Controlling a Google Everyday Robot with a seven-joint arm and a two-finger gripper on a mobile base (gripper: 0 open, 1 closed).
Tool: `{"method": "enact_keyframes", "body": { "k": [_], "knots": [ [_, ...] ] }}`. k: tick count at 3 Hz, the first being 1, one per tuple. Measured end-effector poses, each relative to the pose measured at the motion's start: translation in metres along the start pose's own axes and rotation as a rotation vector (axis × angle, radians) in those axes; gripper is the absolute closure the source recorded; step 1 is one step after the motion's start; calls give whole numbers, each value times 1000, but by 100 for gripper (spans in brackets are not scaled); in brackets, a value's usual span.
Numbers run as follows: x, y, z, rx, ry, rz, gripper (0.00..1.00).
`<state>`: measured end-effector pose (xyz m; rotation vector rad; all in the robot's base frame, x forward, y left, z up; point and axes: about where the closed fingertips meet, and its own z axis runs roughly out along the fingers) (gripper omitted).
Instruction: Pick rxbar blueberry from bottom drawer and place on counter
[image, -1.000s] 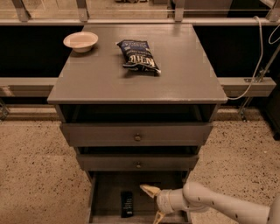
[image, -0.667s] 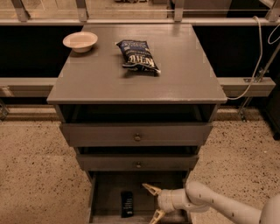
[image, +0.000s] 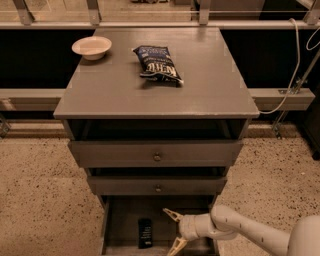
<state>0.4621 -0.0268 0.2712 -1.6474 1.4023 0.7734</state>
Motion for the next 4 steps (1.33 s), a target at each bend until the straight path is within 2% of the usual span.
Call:
{"method": "enact_keyframes", "body": {
  "k": [1,2,3,4],
  "knots": [
    [-4,-9,9,9,59,-13,0],
    [2,-21,16,64,118,67,0],
    [15,-31,15,153,113,202,0],
    [39,-28,13,190,58,334,0]
  ]
}}
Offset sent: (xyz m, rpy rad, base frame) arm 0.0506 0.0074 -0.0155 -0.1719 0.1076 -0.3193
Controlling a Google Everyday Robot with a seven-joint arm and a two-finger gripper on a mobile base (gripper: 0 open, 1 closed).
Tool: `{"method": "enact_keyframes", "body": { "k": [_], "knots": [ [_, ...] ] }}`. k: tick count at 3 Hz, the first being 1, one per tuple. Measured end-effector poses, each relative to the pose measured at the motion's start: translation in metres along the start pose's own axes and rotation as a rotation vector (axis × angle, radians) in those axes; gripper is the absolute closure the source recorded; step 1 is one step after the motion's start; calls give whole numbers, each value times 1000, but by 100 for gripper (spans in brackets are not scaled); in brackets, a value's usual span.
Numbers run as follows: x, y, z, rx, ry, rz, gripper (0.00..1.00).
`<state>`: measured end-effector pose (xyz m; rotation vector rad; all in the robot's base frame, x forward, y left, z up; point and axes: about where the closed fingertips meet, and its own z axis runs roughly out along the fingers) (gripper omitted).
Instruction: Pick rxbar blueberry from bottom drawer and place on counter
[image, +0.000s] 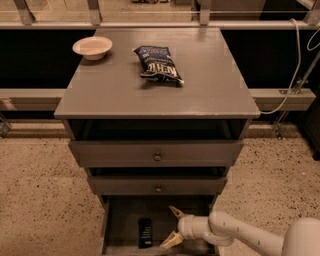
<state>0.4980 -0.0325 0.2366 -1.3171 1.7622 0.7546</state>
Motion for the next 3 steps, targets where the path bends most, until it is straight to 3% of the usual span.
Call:
{"method": "enact_keyframes", "body": {
  "k": [2,3],
  "knots": [
    [0,0,5,-13,5,-18,0],
    [6,1,17,-56,54,-105,0]
  ]
}}
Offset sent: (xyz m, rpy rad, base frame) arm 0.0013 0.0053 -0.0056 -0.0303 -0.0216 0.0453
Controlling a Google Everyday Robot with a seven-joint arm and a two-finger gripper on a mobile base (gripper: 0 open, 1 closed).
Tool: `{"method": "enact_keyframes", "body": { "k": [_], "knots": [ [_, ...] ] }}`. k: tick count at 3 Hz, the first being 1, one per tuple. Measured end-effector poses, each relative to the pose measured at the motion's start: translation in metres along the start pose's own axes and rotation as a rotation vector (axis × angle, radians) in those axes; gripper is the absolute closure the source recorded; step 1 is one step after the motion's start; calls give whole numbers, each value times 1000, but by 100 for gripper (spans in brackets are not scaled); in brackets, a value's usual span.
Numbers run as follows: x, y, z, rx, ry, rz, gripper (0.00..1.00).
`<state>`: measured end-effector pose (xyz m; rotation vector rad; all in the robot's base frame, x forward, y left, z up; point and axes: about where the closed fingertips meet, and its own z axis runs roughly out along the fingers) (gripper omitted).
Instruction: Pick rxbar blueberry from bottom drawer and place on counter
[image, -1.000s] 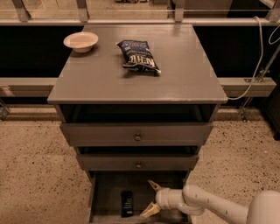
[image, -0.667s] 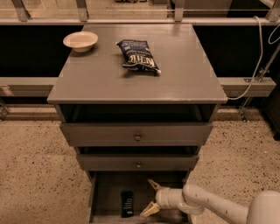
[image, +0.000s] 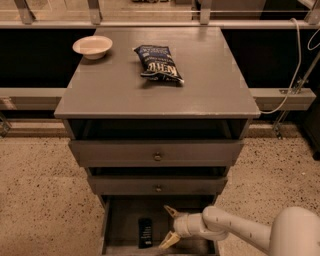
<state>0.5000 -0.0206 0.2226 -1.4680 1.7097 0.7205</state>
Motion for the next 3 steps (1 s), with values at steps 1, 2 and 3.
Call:
{"method": "enact_keyframes", "body": {
  "k": [1,2,3],
  "knots": [
    [10,-1,10,-31,-4,-43,0],
    [17,-1,19,-54,-51,-60,0],
    [13,-5,49,-76,-111,-108,0]
  ]
}}
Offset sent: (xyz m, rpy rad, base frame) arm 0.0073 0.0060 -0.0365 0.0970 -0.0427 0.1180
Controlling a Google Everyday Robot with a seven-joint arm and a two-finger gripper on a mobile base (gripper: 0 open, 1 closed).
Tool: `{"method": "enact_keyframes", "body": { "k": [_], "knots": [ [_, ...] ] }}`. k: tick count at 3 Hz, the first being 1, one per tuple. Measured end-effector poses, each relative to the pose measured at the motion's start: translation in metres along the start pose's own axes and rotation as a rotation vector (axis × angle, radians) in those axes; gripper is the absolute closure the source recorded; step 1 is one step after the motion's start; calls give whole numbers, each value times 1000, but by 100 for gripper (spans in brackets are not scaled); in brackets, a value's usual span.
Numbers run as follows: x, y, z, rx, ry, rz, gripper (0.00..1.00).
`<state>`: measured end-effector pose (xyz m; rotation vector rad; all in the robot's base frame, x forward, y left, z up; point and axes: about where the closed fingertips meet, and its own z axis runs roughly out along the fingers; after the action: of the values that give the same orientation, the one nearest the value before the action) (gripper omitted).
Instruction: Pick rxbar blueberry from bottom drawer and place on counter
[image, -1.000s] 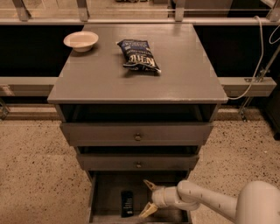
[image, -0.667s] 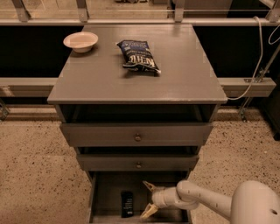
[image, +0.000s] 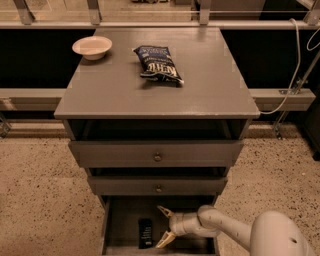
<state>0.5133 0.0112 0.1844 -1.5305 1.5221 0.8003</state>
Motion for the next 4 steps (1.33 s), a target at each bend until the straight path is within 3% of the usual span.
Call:
{"method": "enact_keyframes", "body": {
  "k": [2,4],
  "knots": [
    [11,-4,23,-9,-9,15,0],
    [23,3,44,-28,13,44,8]
  ]
}}
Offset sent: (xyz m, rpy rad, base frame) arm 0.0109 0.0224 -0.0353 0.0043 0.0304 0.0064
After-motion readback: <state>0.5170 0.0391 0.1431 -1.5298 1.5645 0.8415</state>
